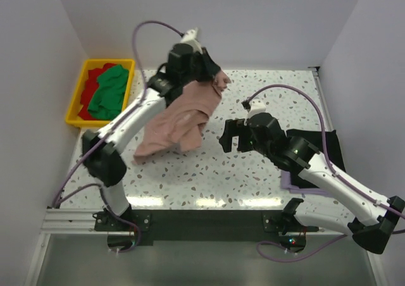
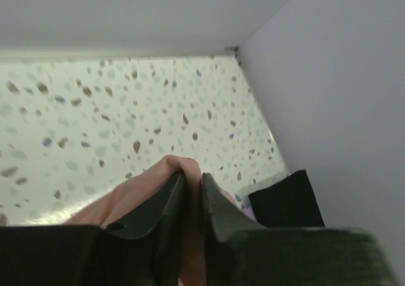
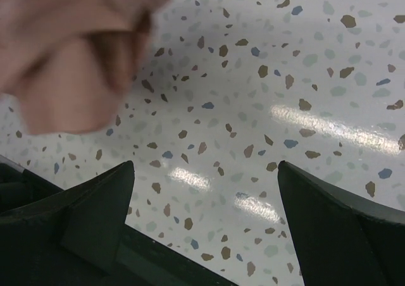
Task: Fold and stack the t-shirts
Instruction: Move the tshirt to the center of the board, then flatten the tshirt out
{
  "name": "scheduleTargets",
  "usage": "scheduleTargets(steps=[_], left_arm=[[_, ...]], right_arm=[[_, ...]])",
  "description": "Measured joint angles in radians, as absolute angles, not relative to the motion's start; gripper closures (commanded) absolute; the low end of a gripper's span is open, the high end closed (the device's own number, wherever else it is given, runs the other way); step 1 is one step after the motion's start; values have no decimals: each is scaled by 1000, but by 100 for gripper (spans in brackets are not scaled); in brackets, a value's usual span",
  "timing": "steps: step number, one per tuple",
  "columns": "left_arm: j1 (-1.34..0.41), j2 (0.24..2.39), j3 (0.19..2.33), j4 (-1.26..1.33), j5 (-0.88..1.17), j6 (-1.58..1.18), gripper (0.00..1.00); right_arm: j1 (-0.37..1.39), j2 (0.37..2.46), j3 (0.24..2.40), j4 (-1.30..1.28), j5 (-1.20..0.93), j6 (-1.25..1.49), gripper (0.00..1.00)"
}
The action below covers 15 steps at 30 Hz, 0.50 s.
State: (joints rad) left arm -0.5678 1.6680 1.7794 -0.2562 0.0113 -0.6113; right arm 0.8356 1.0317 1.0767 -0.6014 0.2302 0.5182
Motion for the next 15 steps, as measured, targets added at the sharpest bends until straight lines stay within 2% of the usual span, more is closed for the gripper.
scheduleTargets(steps=[2, 5, 6, 10, 11, 15], left_arm=[[-596, 1864, 1785, -223, 52, -648, 56], [-619, 2077, 1795, -233, 94, -687, 40], [-622, 2113, 1794, -249, 101, -693, 38], [-608, 2068, 1677, -241, 105, -698, 37], [-592, 2006, 1616, -226, 104, -700, 40], [-472, 1710, 1393, -189, 91, -733, 42]], right_arm=[[835, 1034, 1070, -611, 250, 529, 1], [836, 1041, 1050, -613, 265, 547, 1], [836, 1047, 1037, -609, 263, 554, 1], [835, 1099, 973, -560, 231, 587, 2], [835, 1125, 955, -540, 215, 598, 5], [836, 1249, 904, -455, 161, 651, 12]])
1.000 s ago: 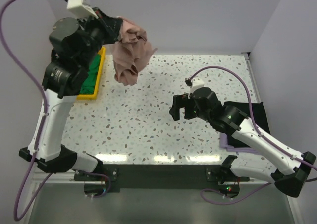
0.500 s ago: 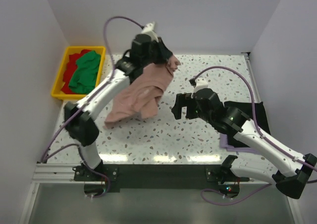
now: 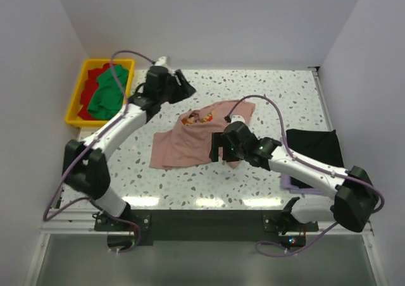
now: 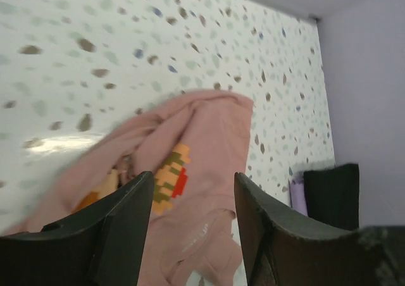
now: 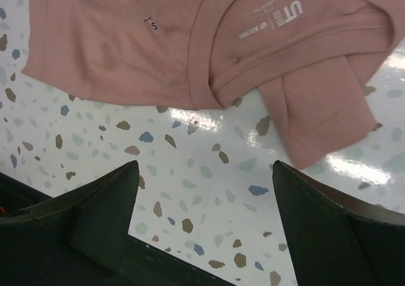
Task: Fold and stack the t-shirts
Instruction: Flatten the tshirt out
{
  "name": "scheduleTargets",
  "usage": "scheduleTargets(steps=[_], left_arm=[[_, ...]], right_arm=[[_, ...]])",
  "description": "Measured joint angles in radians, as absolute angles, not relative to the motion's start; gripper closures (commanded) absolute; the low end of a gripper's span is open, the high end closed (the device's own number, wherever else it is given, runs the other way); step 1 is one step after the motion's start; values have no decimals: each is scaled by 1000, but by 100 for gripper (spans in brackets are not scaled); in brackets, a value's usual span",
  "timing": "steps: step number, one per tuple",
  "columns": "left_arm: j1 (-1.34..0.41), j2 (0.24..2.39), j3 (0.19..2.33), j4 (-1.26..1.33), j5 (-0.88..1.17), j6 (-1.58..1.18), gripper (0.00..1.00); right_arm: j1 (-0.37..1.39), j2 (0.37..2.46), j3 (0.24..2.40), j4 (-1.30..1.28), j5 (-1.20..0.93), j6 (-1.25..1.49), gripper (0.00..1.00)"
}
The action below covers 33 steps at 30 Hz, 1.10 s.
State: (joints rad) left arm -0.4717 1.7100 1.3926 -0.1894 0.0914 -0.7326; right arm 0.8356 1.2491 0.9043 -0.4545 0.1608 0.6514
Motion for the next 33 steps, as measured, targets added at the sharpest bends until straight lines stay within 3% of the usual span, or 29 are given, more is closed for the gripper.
scheduleTargets(steps=[7, 18, 22, 23, 26, 28, 31, 32, 33], left_arm=[[-264, 1320, 1085, -180, -27, -743, 47], [-191, 1287, 719, -241, 19, -741, 53], [-192, 1269, 623, -208, 46, -749, 56], [-194, 1267, 596, -194, 50, -750, 57], [-213, 1267, 530, -167, 49, -760, 60], [-252, 1277, 495, -148, 38, -775, 69], [-330, 1307, 493, -92, 17, -796, 81], [-361, 1319, 493, -73, 11, -807, 91], [-390, 1328, 493, -60, 7, -818, 95]], right_arm=[[849, 1444, 835, -266, 112, 762, 25], [870, 1640, 835, -72, 161, 894, 36], [870, 1671, 837, -11, 174, 921, 60], [870, 1681, 839, -2, 176, 925, 74], [870, 1694, 843, -5, 188, 937, 92], [870, 1689, 843, -28, 198, 942, 99], [870, 1642, 843, -92, 230, 937, 100], [870, 1615, 843, -117, 245, 932, 100], [869, 1579, 843, -144, 258, 923, 100]])
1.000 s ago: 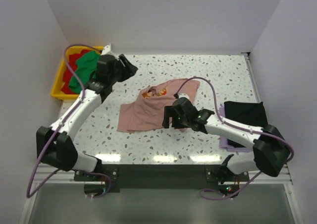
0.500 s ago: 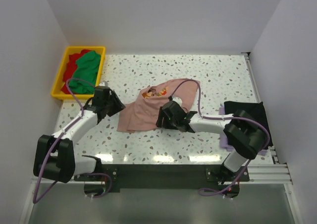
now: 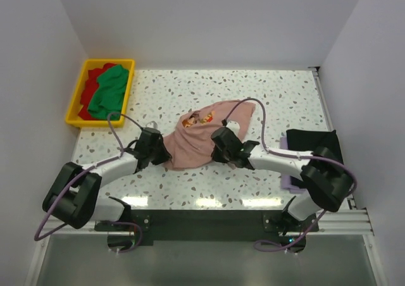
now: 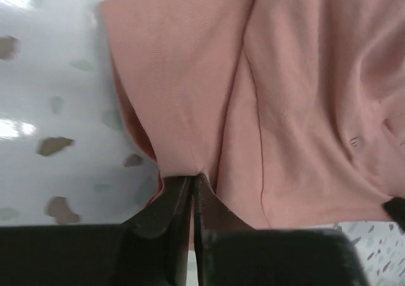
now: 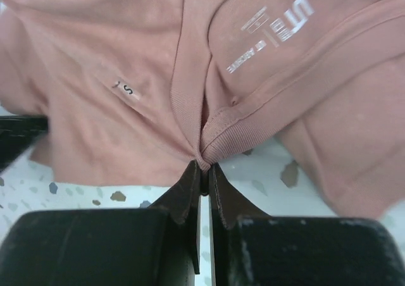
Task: Fold and stack the t-shirts
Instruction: Flatten the tshirt out
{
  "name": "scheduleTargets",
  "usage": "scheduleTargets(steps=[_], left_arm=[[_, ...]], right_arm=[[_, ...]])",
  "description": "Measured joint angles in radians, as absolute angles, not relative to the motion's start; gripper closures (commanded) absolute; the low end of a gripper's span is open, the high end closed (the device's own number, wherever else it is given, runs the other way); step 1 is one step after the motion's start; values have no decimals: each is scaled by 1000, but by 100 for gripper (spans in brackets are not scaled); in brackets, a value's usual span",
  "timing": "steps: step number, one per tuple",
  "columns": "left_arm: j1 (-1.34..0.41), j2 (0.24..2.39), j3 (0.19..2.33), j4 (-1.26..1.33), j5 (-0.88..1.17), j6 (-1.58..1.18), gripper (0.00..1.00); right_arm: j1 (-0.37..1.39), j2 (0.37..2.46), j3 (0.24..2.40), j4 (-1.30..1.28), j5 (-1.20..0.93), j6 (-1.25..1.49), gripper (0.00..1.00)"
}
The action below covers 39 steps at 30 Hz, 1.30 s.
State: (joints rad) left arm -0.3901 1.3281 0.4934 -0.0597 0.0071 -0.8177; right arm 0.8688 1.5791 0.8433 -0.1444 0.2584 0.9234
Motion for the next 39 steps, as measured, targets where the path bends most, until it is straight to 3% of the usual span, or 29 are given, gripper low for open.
scheduleTargets(steps=[4, 9, 12, 15, 19, 22, 27, 33, 39], left_arm=[[-535, 1347, 493, -29, -14, -867, 100], [-744, 1361, 508, -39, -22, -936, 100], [-872, 1408, 560, -47, -22, -970, 100], [-999, 1497, 659, -43, -9, -989, 100], [-1109, 1602, 769, -2, 31, -996, 100], [-1134, 1612, 775, 22, 59, -1000, 100], [-1133, 1622, 775, 65, 103, -1004, 100], [-1133, 1638, 775, 89, 128, -1003, 100], [-1133, 1638, 791, 87, 128, -1002, 100]], right_arm=[[823, 1428, 855, -251, 303, 877, 100], [577, 1308, 856, -317, 288, 796, 99], [442, 1297, 861, -361, 299, 747, 93], [364, 1327, 894, -410, 293, 702, 79], [312, 1380, 947, -438, 265, 653, 45], [308, 1369, 946, -456, 235, 635, 34], [308, 1227, 848, -460, 160, 653, 34], [318, 955, 589, -479, 51, 744, 35], [337, 831, 441, -521, -41, 839, 35]])
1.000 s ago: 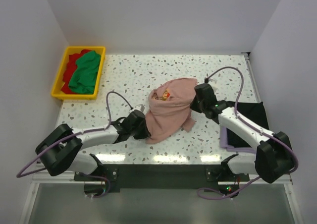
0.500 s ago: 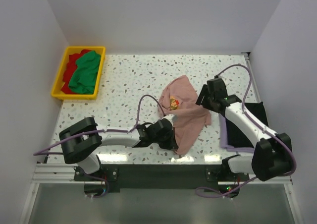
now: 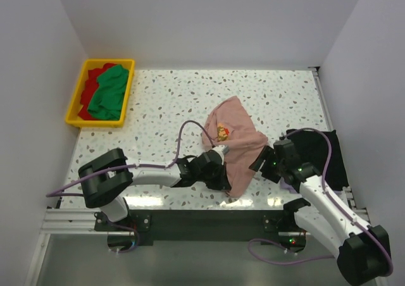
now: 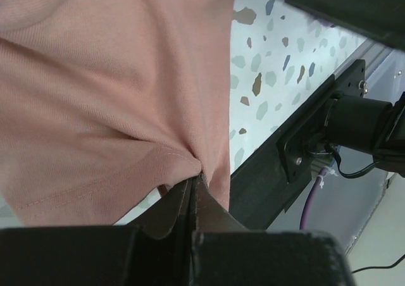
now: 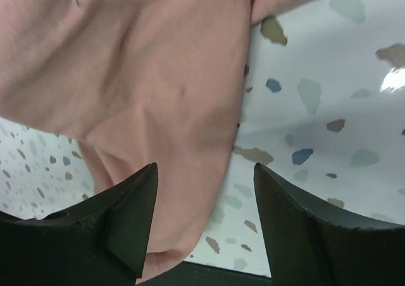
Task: Fold and stack the t-shirts
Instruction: Flatten the tshirt out
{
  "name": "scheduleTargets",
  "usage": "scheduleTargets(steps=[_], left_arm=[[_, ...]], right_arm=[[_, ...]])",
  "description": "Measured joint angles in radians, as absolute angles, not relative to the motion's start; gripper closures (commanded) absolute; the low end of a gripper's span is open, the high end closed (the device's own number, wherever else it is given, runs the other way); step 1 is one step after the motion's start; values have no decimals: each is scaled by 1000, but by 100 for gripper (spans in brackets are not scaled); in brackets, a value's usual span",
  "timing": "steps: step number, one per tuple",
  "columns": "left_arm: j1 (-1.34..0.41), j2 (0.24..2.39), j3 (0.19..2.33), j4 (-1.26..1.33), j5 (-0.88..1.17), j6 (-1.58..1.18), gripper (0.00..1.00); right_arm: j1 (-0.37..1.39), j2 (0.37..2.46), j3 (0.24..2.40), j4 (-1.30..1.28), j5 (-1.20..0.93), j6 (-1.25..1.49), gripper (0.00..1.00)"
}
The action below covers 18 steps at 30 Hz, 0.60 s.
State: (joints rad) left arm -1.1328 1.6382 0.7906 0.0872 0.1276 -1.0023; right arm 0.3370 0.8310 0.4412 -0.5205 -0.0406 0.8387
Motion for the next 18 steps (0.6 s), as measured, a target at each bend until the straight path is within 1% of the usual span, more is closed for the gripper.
scheduleTargets(steps=[6, 9, 15, 17, 18], left_arm=[[-1131, 1639, 833, 90, 128, -999, 100], [-1128, 1639, 836, 93, 130, -1000, 100], [-1126, 1636, 838, 92, 136, -999, 100], [-1126, 1632, 839, 93, 143, -999, 100], [-1126, 1630, 840, 94, 146, -999, 100]], right_arm=[[433, 792, 388, -514, -79, 941, 34], [499, 814, 345, -480, -94, 1000, 32], [521, 852, 316, -383, -124, 1096, 30], [522, 858, 314, -364, -123, 1119, 33], [522, 862, 314, -353, -123, 1129, 41]])
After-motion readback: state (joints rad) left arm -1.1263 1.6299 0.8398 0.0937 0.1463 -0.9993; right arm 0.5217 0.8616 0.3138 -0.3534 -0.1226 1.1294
